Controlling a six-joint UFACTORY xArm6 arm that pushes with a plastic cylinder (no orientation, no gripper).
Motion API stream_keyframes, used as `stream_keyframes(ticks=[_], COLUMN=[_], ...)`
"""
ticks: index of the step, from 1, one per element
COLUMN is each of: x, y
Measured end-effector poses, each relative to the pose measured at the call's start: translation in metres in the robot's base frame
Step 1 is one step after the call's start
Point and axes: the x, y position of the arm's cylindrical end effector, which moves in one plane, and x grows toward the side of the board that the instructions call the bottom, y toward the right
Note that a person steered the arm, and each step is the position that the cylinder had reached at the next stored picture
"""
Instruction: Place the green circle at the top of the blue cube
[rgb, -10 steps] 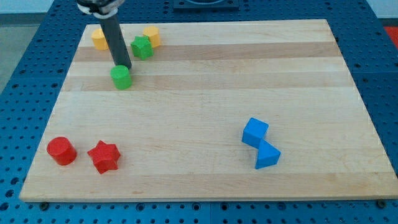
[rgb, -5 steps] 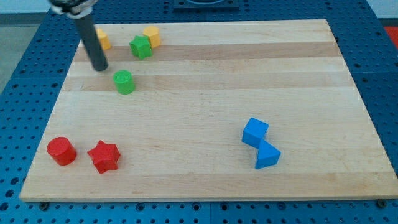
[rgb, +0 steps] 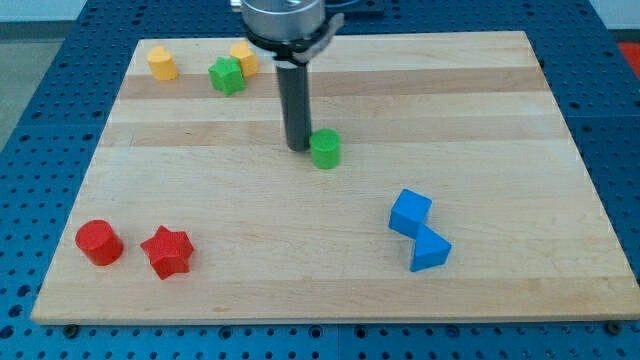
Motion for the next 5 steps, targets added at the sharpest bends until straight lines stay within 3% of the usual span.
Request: stream_keyframes(ticks=[1, 4, 5], x=[0.017, 0.029, 0.006], y=[0.047, 0.078, 0.083])
